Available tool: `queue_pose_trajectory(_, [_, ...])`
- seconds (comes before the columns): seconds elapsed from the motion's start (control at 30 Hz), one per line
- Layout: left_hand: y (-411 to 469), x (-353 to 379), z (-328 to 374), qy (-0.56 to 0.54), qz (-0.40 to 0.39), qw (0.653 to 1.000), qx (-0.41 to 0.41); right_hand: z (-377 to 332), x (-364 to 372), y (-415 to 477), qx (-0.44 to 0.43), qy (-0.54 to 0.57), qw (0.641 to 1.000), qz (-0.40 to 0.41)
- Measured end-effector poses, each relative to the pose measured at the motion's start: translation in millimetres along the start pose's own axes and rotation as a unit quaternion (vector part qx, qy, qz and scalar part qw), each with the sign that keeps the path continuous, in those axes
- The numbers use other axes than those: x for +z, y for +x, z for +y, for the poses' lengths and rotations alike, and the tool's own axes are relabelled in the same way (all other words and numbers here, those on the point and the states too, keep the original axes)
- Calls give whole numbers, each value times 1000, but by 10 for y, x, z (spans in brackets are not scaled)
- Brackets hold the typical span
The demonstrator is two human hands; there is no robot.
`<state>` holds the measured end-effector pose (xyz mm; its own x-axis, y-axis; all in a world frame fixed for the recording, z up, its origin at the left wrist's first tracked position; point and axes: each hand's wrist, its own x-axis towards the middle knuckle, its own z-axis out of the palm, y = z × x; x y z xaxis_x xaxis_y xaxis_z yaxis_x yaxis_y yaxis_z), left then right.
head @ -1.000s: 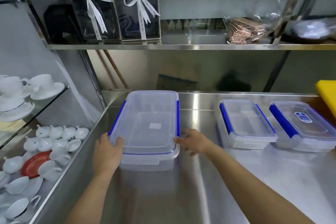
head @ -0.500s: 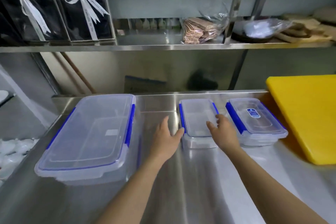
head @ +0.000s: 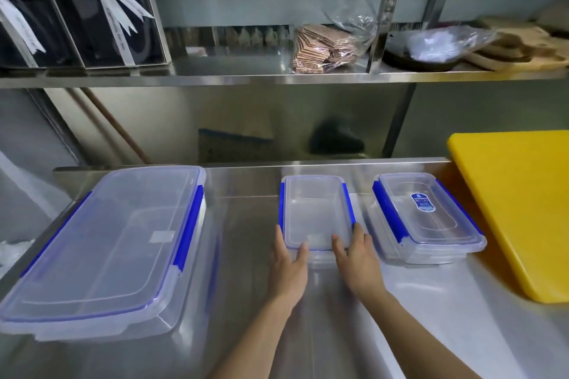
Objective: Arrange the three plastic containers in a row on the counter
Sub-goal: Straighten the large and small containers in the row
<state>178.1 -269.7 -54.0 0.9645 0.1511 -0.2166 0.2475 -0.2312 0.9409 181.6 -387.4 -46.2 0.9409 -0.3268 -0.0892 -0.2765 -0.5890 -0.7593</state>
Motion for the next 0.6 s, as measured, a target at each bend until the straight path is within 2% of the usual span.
queue_pose_trajectory(0.17, [26, -229, -128, 30, 36, 999, 16, -140, 214, -19, -24, 2, 999, -22])
queue_pose_trajectory(0.4, [89, -484, -161, -10, -7, 1000, 13, -184, 341, -51, -41, 21, 999, -29])
queue_pose_trajectory(0.53, [99, -475, -86, 67, 15, 998, 10, -166, 185, 52, -37, 2, 998, -52])
queue_pose_trajectory(0.6, [103, -440, 20, 157, 67, 985, 25, -128, 14, 134, -48, -26, 998, -29])
